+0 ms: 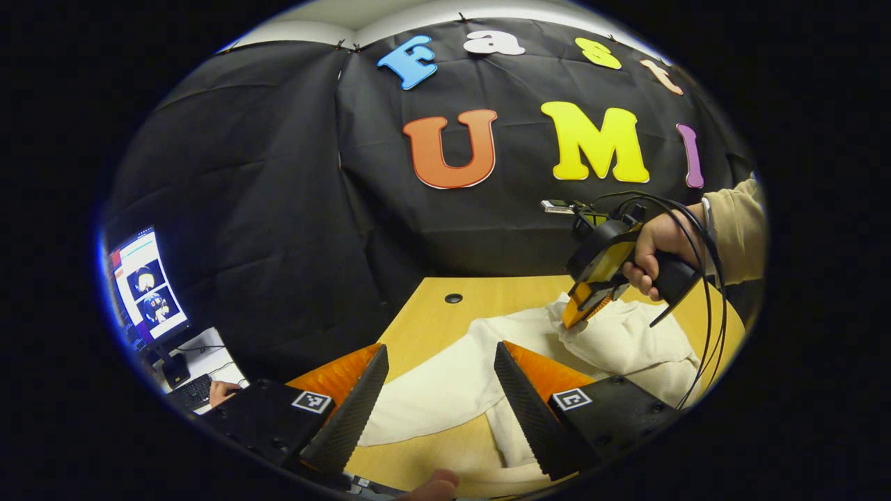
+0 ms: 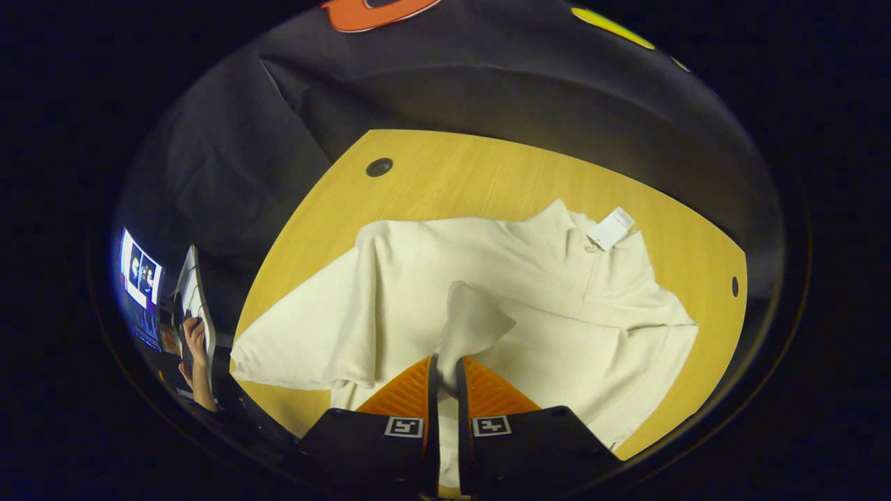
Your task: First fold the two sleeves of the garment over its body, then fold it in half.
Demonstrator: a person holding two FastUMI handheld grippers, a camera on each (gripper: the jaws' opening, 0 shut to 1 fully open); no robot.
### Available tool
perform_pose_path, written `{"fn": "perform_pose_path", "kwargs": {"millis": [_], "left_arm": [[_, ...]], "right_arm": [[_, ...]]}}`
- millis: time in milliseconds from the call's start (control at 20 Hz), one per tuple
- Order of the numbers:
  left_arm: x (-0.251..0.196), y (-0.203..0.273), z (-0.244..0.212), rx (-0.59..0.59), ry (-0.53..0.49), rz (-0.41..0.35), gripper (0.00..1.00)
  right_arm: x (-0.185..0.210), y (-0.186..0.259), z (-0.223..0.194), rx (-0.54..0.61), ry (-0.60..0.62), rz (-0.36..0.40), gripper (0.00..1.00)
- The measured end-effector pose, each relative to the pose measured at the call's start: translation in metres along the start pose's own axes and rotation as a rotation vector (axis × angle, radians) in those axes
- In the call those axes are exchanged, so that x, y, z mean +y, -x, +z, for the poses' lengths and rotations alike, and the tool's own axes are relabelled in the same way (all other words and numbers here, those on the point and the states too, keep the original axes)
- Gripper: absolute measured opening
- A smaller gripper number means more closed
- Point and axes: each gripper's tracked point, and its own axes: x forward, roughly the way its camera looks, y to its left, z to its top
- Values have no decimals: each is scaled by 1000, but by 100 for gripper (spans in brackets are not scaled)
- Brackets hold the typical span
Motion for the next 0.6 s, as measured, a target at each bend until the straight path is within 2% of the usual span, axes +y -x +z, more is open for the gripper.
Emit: {"fn": "perform_pose_path", "kwargs": {"millis": [150, 300, 450, 600], "left_arm": [[18, 0, -13, 28, 15, 30, 99], [25, 2, -28, 58, 37, 51, 99], [27, 1, -41, 86, 59, 61, 99], [43, -4, -58, 118, 69, 114, 99]], "right_arm": [[11, -22, -2, 13, 23, -32, 11], [29, -22, 2, 8, -36, 28, 22], [24, -13, 4, -9, -24, 18, 48], [20, 9, 5, -34, -15, 16, 78]]}}
